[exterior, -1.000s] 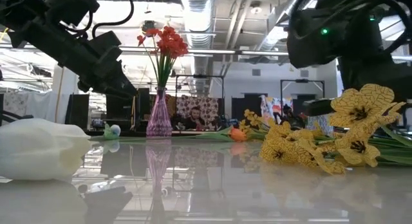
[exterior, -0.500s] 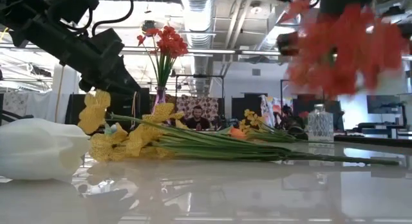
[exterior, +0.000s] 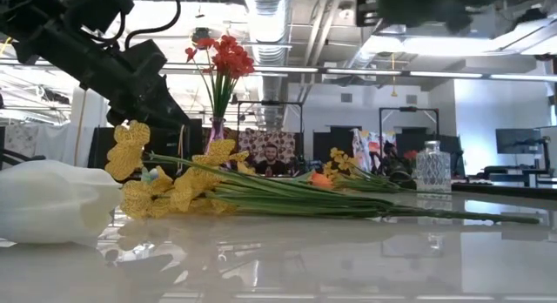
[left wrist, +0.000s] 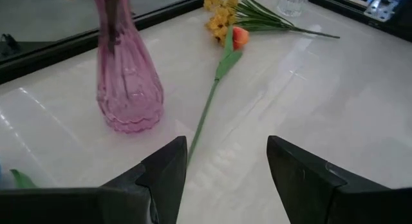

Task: Sort flowers into vase by color
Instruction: Put the red flowers into the pink vase

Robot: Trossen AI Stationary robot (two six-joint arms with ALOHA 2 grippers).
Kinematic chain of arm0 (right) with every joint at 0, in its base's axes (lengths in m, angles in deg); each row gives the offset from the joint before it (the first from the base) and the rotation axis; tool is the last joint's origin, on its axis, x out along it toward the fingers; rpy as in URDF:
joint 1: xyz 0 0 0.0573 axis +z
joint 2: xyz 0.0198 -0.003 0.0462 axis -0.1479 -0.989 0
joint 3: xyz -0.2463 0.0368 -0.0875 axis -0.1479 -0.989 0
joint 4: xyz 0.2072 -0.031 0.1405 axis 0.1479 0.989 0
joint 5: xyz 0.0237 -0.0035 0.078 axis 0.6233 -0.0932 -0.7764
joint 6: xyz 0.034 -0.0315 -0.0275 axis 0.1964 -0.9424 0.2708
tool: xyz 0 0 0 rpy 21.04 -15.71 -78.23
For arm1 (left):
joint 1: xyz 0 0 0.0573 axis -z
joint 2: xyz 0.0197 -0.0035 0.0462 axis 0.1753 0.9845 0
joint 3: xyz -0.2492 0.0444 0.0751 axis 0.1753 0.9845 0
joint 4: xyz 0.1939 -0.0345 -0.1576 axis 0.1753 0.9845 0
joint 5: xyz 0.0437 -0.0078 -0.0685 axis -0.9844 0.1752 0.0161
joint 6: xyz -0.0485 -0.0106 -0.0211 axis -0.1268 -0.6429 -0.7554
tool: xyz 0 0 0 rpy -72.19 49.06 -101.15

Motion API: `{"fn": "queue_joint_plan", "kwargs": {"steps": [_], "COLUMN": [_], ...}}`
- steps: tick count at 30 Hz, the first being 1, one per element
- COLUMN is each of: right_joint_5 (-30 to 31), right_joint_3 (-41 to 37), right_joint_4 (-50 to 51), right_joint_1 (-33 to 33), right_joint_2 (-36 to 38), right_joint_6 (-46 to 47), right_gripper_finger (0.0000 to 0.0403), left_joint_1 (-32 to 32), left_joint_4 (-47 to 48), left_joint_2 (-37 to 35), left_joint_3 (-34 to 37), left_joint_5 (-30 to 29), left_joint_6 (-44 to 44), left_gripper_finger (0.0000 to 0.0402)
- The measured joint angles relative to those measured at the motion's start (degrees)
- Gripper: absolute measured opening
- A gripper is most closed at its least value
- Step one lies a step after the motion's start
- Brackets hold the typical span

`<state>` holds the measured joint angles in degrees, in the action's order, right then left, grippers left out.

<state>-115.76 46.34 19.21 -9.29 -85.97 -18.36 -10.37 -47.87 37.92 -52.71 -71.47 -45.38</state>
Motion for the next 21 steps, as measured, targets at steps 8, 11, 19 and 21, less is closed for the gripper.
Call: {"fn": "queue_joint_plan", "kwargs": {"steps": [8, 11, 19, 21], "right_joint_5": [-0.06, 1.83, 23.43, 23.13], "right_joint_3": [-0.41, -0.43, 5.9, 9.12], "right_joint_4": [-46.79, -61.15, -83.51, -83.75], "right_joint_1": [-8.26, -11.67, -16.52, -17.88], "right_joint_2": [-11.34, -16.99, -36.26, -40.06], "right_joint_6": [26.77, 35.35, 61.15, 65.05], "right_gripper_finger": [0.0017, 0.0017, 0.0017, 0.0017], "left_joint_1": [0.0, 0.01, -0.04, -0.04], "left_joint_4": [0.0, 0.28, 0.36, 0.38], "left_joint_2": [0.0, 0.0, 0.0, 0.0], "left_joint_3": [0.0, 0.0, 0.0, 0.0], "left_joint_5": [0.19, 0.19, -2.21, -2.26], "left_joint_6": [-0.35, -1.07, 0.81, 1.22], "left_gripper_finger": [0.0203, 0.0203, 0.0203, 0.0203]}}
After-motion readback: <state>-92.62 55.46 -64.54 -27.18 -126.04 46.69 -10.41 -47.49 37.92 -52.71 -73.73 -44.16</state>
